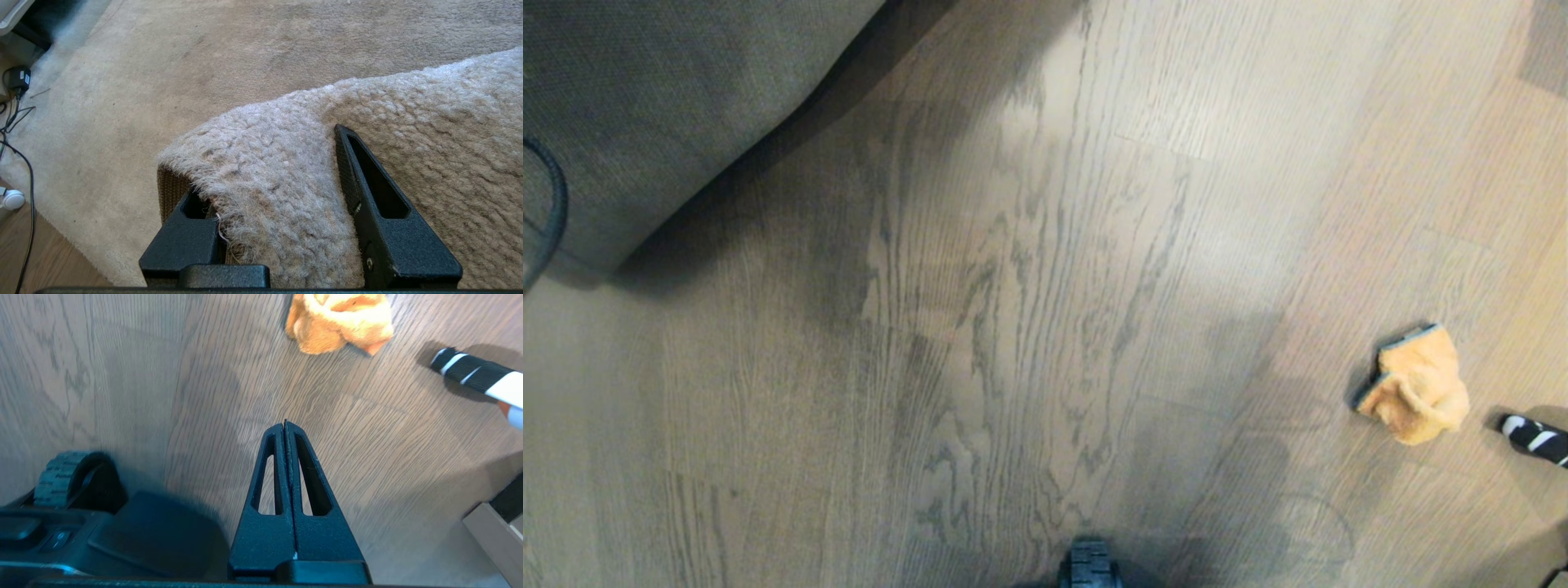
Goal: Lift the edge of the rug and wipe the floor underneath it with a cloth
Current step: Pick up the rag
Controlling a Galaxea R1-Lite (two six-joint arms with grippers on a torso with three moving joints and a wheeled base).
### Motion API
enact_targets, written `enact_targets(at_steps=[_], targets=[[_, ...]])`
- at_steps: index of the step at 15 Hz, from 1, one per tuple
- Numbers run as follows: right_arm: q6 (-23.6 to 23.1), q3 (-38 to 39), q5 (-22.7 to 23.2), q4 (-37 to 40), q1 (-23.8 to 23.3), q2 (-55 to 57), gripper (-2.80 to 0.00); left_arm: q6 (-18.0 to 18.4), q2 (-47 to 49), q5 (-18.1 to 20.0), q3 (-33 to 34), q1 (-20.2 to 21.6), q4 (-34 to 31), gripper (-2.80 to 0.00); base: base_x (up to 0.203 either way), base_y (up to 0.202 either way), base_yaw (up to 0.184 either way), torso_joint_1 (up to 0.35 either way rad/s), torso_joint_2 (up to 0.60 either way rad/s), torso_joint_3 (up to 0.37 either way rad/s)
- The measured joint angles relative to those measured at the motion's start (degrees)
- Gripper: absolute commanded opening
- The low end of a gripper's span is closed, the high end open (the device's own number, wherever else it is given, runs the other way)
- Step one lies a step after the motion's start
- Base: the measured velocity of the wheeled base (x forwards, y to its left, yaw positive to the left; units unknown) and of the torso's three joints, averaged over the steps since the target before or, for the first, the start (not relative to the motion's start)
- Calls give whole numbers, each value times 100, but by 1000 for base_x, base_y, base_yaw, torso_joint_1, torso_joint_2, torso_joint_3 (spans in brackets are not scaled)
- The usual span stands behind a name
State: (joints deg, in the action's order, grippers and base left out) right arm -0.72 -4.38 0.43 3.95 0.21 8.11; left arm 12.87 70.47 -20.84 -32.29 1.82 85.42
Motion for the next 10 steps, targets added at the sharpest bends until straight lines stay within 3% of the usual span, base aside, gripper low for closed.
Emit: enact_targets(at_steps=[6,10], targets=[[78,-300,56,-260,149,1783,-280,5,101,-2,13,0,-2,-280,0,0,0,0,0,0],[379,-275,81,-1177,146,3222,-280,10,200,0,44,0,3,-280,0,0,0,0,0,0]])
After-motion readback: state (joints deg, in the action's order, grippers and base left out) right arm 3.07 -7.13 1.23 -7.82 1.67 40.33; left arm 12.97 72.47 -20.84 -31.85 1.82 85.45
